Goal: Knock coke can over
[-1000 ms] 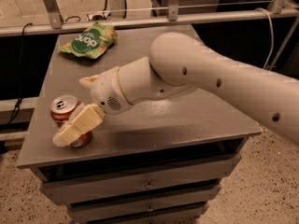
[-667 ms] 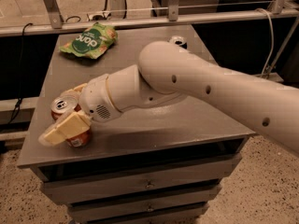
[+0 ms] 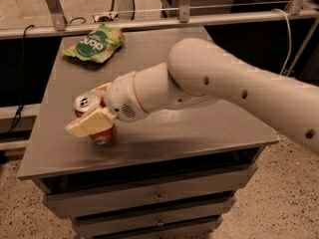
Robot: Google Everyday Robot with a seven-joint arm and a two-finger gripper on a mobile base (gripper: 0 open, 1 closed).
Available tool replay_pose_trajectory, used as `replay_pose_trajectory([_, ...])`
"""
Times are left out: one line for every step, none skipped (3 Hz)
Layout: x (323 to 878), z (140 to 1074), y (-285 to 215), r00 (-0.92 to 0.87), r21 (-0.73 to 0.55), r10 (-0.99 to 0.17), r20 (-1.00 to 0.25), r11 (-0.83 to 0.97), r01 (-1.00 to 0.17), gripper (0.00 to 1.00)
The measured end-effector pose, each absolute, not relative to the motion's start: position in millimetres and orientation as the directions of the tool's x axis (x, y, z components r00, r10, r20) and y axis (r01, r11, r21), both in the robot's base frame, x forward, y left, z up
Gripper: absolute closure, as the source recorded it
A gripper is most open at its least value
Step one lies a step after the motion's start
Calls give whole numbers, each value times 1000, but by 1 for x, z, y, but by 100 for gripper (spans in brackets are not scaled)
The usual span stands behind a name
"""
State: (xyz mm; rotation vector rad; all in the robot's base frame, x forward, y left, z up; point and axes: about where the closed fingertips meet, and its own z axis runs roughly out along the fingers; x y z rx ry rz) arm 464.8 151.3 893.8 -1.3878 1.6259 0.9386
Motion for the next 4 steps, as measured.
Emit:
replay_pose_trajectory([508,908,91,-100,-11,-486,-868,220,-975,94])
replay_pose_trajectory([552,923,30,-129,-54,-575,-808,291,-955,100])
replay_pose_trajectory([579,925,-5,-166,-72,-652,-740,323,-944,100])
replay_pose_trajectory([593,910,-21,-200,-67,-723,-662,322,-944,100])
